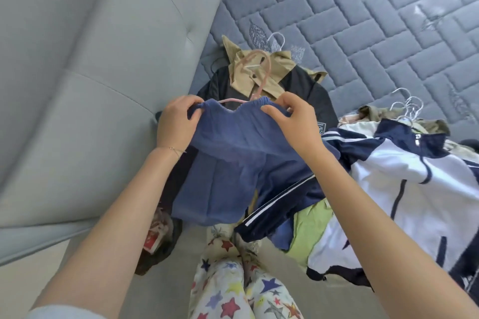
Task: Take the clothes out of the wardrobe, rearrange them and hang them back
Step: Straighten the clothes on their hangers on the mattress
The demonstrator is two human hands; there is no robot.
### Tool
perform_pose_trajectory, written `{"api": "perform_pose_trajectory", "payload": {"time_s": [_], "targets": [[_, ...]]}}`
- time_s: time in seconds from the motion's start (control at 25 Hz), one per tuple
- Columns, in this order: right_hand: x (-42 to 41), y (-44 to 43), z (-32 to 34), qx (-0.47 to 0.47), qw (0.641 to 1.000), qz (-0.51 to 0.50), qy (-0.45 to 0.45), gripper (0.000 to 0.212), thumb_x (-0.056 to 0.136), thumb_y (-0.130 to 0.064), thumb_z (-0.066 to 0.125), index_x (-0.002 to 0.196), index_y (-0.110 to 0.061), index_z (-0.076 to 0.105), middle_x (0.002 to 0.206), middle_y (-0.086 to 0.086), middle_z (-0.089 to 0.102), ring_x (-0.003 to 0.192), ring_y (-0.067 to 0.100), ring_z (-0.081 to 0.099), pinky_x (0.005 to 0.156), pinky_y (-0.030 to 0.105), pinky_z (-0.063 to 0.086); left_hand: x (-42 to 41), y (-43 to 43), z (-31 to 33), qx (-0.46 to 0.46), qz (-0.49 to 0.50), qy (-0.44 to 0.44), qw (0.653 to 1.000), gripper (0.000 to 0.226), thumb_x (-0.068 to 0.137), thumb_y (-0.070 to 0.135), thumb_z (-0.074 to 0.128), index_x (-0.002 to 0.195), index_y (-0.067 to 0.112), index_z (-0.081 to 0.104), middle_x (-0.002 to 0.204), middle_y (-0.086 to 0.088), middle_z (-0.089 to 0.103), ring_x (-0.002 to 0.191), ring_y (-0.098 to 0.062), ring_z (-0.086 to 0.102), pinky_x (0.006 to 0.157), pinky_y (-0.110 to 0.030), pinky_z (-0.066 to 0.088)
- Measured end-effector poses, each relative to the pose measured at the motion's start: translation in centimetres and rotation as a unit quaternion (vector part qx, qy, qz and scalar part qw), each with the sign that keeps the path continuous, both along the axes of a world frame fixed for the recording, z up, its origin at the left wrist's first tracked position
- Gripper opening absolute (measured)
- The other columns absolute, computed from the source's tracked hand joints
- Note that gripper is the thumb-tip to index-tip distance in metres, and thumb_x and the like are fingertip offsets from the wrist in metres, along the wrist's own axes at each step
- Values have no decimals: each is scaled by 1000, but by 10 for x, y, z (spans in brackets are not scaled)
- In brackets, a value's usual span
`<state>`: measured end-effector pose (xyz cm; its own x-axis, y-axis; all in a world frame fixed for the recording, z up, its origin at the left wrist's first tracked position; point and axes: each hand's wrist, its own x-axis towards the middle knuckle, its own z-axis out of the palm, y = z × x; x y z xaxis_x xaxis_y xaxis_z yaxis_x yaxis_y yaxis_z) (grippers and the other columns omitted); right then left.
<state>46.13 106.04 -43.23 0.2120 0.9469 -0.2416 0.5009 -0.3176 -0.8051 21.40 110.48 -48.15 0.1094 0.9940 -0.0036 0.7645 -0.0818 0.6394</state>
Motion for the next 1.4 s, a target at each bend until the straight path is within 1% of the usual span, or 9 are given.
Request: {"api": "perform_pose_trajectory", "payload": {"time_s": [0.16,0.24,0.32,0.44,0.64,0.84,1.04,1.2,1.4], "targets": [[-12,-41,77,30,999,-29,25,35,86,-32,70,72,-8,49,72,19,49,60,10,35,57,24,31,-11,-14,84,47,-58,5,997,11,88,12,62,96,10,69,97,-8,69,92,-28,59,81,-29,41],[-21,-62,106,44,997,-49,37,36,86,-31,70,70,-8,48,67,14,47,61,10,35,58,24,32,-19,-27,118,70,-98,9,993,11,88,14,64,97,10,69,96,-8,69,91,-28,59,83,-30,42],[-31,-85,133,57,995,-70,52,36,86,-30,70,66,-12,46,62,1,43,60,9,36,58,24,32,-30,-44,150,98,-114,-4,989,11,89,17,64,97,13,69,96,-5,68,91,-24,59,84,-27,41],[-45,-118,159,84,991,-91,49,32,86,-30,70,70,-11,50,66,2,48,61,10,40,59,26,35,-45,-68,187,141,-120,-35,982,7,89,18,65,92,16,71,92,0,69,88,-17,58,82,-18,39],[-72,-181,199,129,978,-159,42,25,85,-26,72,76,-7,58,70,-1,55,62,9,46,60,23,40,-59,-104,242,181,-172,-35,968,10,91,20,61,91,14,70,91,-2,67,89,-23,59,82,-38,48],[-90,-243,243,158,962,-215,63,19,84,-19,73,72,-13,60,68,-9,58,64,8,52,61,19,43,-62,-133,291,227,-230,-42,946,10,91,20,61,92,14,69,91,-2,67,88,-23,59,81,-37,47],[-81,-296,283,202,944,-250,71,20,84,-15,74,70,-14,60,65,-7,57,63,3,52,62,14,41,-45,-159,332,255,-258,-57,930,12,93,22,59,92,14,69,91,-1,67,89,-22,58,83,-39,46],[-55,-337,309,219,929,-288,76,22,83,-16,75,68,-19,60,64,-12,57,65,2,54,63,12,42,-13,-178,365,290,-277,-75,913,14,94,23,58,94,14,68,92,-2,67,89,-23,57,84,-41,45],[1,-385,341,258,903,-342,37,21,81,-20,76,72,-14,58,68,-7,57,66,6,53,64,17,43,61,-210,394,296,-304,-112,899,16,94,26,58,95,14,68,94,-2,67,91,-21,58,83,-36,45]]}}
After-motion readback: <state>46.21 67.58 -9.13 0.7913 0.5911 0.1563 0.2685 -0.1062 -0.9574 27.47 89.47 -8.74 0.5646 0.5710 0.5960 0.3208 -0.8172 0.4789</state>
